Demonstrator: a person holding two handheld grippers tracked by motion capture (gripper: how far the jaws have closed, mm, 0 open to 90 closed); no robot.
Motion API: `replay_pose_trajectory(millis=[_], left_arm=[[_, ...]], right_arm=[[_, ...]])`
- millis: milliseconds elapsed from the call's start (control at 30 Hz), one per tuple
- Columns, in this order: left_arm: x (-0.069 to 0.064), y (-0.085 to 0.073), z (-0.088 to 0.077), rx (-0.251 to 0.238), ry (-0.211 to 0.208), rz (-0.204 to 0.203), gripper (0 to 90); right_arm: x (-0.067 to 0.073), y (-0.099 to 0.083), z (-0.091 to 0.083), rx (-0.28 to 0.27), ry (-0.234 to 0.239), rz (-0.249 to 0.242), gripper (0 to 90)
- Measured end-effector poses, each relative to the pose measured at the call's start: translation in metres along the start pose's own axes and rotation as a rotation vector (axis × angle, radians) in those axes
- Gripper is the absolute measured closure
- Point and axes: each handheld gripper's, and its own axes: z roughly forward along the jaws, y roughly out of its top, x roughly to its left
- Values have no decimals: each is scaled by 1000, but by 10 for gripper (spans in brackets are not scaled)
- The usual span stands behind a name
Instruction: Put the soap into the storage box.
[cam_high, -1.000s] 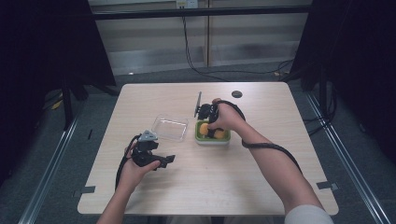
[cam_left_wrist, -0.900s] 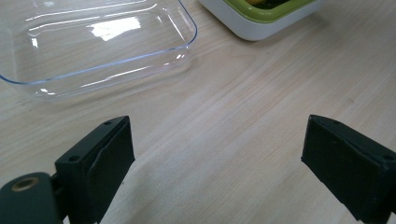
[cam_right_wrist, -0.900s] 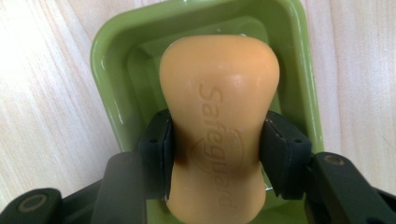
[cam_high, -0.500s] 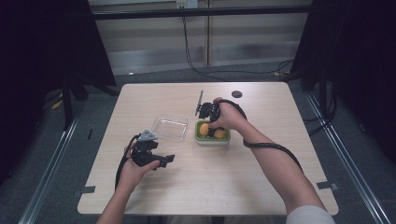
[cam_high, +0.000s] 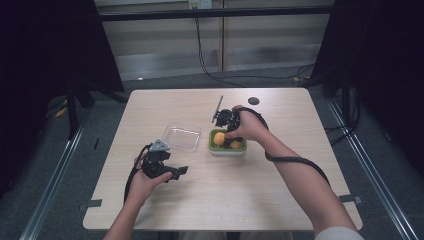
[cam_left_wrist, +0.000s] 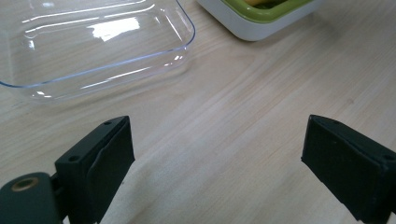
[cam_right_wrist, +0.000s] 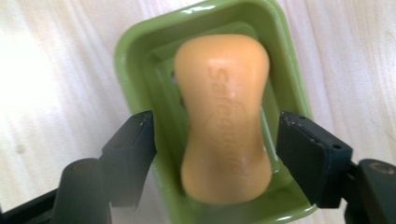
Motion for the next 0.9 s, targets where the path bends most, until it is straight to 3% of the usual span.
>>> replay_pose_trajectory(millis=[500,567,900], left_arm=[[-1,0,-2,16,7,16,89],[-2,0,-2,18,5,15,89],[-4,0,1,13,6,10,81]], right_arm=[[26,-20,-16,-72,33,35,197],[29,-24,-17,-84,31,22,178],[45,-46,-18,-132,59,61,99]])
